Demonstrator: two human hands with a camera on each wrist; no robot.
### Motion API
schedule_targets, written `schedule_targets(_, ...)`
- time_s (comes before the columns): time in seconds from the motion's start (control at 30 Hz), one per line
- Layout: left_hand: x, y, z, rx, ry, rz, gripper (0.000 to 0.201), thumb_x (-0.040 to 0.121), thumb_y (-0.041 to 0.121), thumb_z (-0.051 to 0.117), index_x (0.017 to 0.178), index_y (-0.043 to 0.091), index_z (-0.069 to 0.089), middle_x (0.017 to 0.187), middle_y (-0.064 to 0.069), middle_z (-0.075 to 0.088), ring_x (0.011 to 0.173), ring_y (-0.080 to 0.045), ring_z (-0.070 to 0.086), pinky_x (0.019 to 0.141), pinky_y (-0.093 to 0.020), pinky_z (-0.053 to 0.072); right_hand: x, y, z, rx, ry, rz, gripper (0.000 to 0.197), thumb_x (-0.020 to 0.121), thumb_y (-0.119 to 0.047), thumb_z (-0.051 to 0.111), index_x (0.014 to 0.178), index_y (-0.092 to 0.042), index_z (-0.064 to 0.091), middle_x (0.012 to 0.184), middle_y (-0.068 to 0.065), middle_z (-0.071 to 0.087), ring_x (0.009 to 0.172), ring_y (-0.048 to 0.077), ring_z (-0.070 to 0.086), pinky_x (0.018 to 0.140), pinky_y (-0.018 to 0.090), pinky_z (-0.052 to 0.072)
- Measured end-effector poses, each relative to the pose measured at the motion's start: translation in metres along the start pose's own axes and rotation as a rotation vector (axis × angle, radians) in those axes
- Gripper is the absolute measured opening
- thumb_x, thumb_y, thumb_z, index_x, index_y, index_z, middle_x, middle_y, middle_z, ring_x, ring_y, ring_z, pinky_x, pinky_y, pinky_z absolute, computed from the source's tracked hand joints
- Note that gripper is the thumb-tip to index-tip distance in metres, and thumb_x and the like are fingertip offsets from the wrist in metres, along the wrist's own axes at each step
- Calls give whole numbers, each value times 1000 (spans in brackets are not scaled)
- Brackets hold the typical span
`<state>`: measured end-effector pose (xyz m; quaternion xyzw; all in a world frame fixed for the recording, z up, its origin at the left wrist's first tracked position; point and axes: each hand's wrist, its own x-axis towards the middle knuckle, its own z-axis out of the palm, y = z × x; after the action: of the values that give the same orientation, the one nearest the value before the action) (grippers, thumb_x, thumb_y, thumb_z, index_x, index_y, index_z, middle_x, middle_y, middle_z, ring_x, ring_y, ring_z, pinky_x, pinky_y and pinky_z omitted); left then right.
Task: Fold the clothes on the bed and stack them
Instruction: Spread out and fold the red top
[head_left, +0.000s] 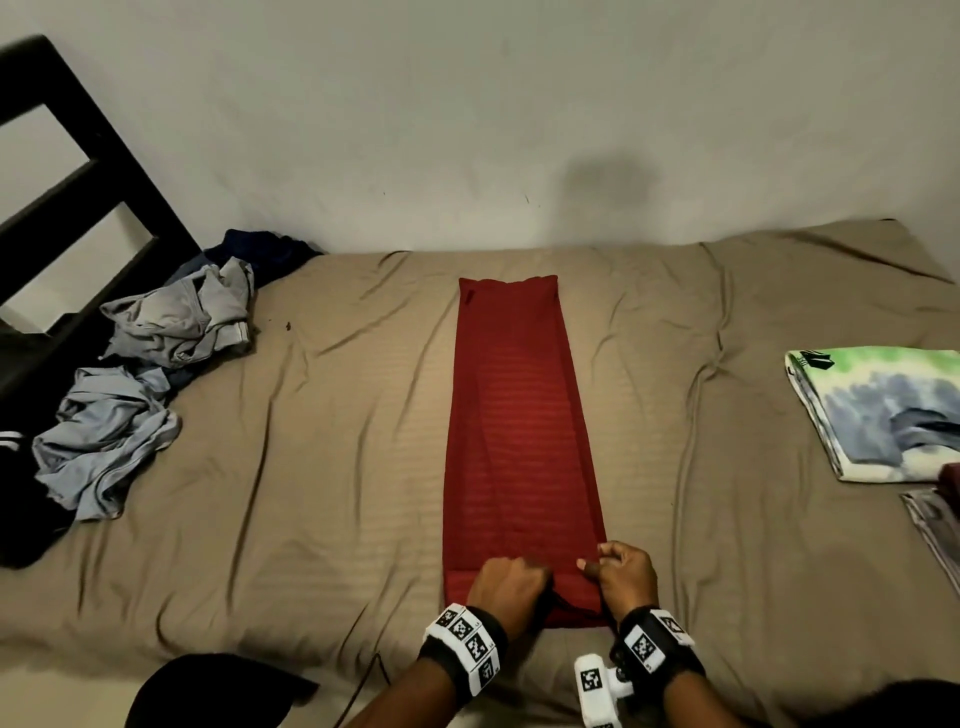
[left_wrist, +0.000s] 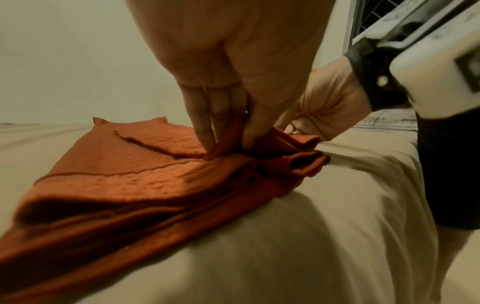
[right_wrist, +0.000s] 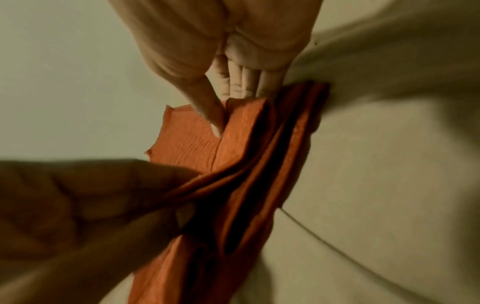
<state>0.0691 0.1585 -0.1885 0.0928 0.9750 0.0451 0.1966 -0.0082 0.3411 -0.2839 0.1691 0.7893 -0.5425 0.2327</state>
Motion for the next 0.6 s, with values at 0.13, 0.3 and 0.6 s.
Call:
schedule_targets(0.13,-8,6,-4,-103,125,33,19,80,36,65,94,24,65,91,-1,73,76,-26,70,60,-31,50,-53,-57,-4,-238,89,-145,34,67,-15,89,91,-17,65,76,-4,69,72,21,67,75,40,58)
schedule_targets(0.3,-35,-36,-3,-381,314,-177,45,86,33,63,131,33,60,124,1,71,110,-24,68,91,-34,56,-59,-50,-21,-687,116,-662,51,79,-12,58,130,-17,59,130,6,57,115,28,56,93,44,53)
schedule_targets(0.6,-54,-150,33,-170,146,-123,108,90,4,59,158,42,-16,169,-15,9,156,-34,13,124,-44,25,1,-44,-78,-972,-270,-663,101,69,-82,60,151,-63,3,169,-9,3,152,21,9,118,51,21)
